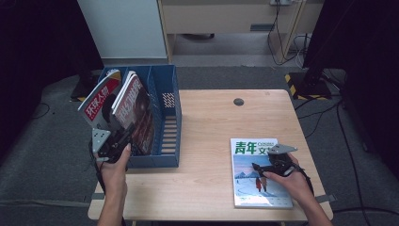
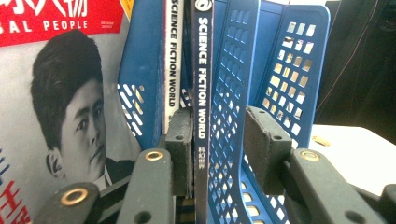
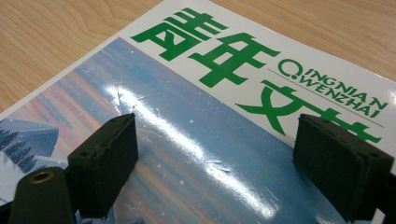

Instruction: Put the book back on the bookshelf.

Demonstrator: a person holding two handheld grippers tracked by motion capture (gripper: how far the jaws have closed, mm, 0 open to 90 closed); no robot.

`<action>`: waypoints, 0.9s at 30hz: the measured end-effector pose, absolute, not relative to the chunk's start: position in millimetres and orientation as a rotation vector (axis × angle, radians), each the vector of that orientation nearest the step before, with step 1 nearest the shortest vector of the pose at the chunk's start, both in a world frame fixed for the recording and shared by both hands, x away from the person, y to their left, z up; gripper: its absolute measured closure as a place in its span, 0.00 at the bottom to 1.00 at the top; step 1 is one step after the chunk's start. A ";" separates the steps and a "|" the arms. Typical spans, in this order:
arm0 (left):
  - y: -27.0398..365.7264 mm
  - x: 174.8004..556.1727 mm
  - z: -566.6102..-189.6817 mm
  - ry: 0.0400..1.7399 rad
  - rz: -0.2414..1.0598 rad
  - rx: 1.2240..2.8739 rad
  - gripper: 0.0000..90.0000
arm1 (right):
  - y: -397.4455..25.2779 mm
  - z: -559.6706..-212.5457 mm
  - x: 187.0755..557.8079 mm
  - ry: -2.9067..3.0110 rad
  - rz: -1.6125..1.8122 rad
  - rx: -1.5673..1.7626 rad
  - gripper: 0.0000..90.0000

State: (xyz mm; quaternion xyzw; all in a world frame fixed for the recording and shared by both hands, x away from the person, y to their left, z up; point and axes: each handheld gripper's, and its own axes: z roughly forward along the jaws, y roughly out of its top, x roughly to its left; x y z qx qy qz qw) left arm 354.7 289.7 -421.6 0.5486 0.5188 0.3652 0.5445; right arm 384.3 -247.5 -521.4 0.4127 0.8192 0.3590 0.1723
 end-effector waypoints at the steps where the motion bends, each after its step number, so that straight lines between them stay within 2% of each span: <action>1: 290.7 353.2 -421.9 1.235 0.865 1.300 0.70 | -247.6 -521.4 384.5 2.325 1.018 1.168 0.16; 14: 298.1 340.5 -430.2 1.262 0.882 1.327 0.64 | -247.5 -521.5 384.2 2.321 1.018 1.171 0.16; 27: 294.0 341.3 -439.6 1.284 0.869 1.424 0.47 | -247.3 -521.5 384.0 2.320 1.017 1.174 0.16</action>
